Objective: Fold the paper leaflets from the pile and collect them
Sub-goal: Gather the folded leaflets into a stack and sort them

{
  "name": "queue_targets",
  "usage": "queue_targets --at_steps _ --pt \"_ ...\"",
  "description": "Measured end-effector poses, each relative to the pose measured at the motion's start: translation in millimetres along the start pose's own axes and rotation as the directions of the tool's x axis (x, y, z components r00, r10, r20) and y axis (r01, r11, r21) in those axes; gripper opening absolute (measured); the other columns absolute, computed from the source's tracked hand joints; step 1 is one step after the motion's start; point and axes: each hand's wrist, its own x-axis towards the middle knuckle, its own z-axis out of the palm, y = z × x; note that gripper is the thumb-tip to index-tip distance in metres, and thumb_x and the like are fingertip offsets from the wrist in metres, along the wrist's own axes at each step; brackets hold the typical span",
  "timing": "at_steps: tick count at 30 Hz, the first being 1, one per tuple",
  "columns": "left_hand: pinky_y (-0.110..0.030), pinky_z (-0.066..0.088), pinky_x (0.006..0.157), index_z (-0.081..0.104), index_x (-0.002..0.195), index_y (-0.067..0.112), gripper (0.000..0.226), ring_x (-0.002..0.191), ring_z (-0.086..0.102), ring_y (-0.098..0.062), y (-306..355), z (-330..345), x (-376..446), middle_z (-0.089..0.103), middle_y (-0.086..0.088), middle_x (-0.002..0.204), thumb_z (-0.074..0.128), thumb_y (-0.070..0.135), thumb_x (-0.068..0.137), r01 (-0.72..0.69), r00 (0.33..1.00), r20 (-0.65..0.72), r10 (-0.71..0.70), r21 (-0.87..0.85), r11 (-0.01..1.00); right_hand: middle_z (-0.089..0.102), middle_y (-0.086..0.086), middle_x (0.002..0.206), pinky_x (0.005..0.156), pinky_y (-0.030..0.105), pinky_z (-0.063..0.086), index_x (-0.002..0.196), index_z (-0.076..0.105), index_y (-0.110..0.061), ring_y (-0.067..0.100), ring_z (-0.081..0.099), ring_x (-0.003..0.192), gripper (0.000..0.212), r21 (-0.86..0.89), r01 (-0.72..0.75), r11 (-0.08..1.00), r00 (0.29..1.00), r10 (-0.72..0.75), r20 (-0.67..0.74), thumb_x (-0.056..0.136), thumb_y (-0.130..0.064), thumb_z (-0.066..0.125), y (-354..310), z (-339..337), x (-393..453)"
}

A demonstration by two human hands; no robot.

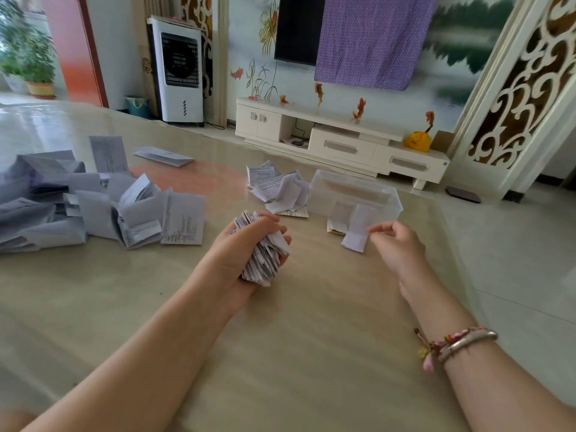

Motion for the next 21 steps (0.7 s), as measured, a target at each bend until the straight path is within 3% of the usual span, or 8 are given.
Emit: queue_targets --at_steps 4,7,10,12,14,16,18,21 --pt "-0.028 0.059 0.065 0.058 0.120 0.001 0.035 0.084 0.069 -0.021 -1 5 -1 0.070 -0.017 0.102 0.065 0.010 0.087 0.048 0.999 -0.005 -0.048 0.003 0.999 0.064 -0.004 0.109 0.103 0.042 0.042 0.074 0.065 -0.035 0.023 0.047 0.121 0.017 0.000 -0.023 1.000 0.998 0.023 0.061 0.082 -0.027 0.052 0 6 7" --pt "-0.030 0.059 0.067 0.057 0.120 0.000 0.036 0.082 0.071 -0.023 0 4 -2 0.070 -0.018 0.098 0.065 0.009 0.086 0.104 0.995 0.011 -0.104 -0.034 0.994 0.064 -0.003 0.116 0.105 0.038 0.040 0.078 0.068 -0.038 0.022 0.049 0.122 0.022 0.015 -0.010 1.000 0.994 0.008 0.109 0.075 -0.027 0.049 -5 9 6" --pt "-0.030 0.059 0.065 0.061 0.112 0.004 0.026 0.082 0.072 -0.023 0 1 -3 0.070 -0.017 0.095 0.063 0.006 0.086 0.119 0.993 0.014 -0.119 -0.031 0.992 0.061 0.000 0.116 0.090 0.022 0.038 0.108 0.070 -0.018 0.015 0.053 0.112 0.045 0.217 0.024 0.976 0.996 -0.042 0.078 0.083 0.004 0.040 -10 2 -2" --pt "-0.029 0.058 0.064 0.062 0.107 0.006 0.020 0.079 0.070 -0.021 -1 0 -3 0.069 -0.014 0.091 0.063 0.007 0.087 0.107 0.994 0.009 -0.107 -0.017 0.994 0.064 0.002 0.113 0.085 0.021 0.040 0.107 0.067 -0.013 0.013 0.057 0.106 0.051 0.399 0.043 0.916 0.995 -0.076 0.068 0.081 0.018 0.036 -14 -6 -11" --pt "-0.028 0.057 0.063 0.062 0.103 0.008 0.016 0.076 0.068 -0.019 0 1 -2 0.067 -0.012 0.088 0.064 0.008 0.087 0.090 0.996 -0.004 -0.090 -0.004 0.996 0.064 0.003 0.101 0.078 0.020 0.042 0.099 0.064 -0.010 0.010 0.060 0.092 0.044 0.608 -0.029 0.793 0.980 -0.096 0.173 0.081 0.023 0.043 -23 -9 -27" --pt "-0.029 0.055 0.066 0.061 0.097 0.009 0.011 0.075 0.065 -0.019 0 2 -2 0.065 -0.010 0.085 0.065 0.009 0.087 0.077 0.997 -0.013 -0.077 -0.010 0.997 0.063 0.001 0.089 0.073 0.019 0.040 0.097 0.063 -0.007 0.007 0.058 0.081 0.029 0.694 -0.098 0.714 0.943 -0.156 0.293 0.080 0.016 0.057 -34 -10 -46" --pt "-0.030 0.054 0.067 0.061 0.094 0.010 0.010 0.075 0.064 -0.019 0 3 -2 0.063 -0.009 0.083 0.066 0.009 0.086 0.067 0.997 -0.021 -0.068 -0.037 0.997 0.068 -0.001 0.088 0.070 0.020 0.037 0.094 0.067 -0.010 0.006 0.059 0.079 0.018 0.697 -0.116 0.707 0.903 -0.217 0.370 0.076 -0.007 0.068 -44 -8 -63" --pt "-0.028 0.056 0.063 0.059 0.097 0.009 0.012 0.069 0.063 -0.017 1 2 -2 0.062 -0.008 0.078 0.065 0.009 0.087 0.043 0.999 0.010 -0.043 -0.053 0.998 0.072 0.001 0.082 0.063 0.023 0.032 0.083 0.072 -0.016 0.009 0.061 0.074 0.018 0.680 -0.121 0.723 0.886 -0.229 0.402 0.072 -0.030 0.067 -56 3 -77"
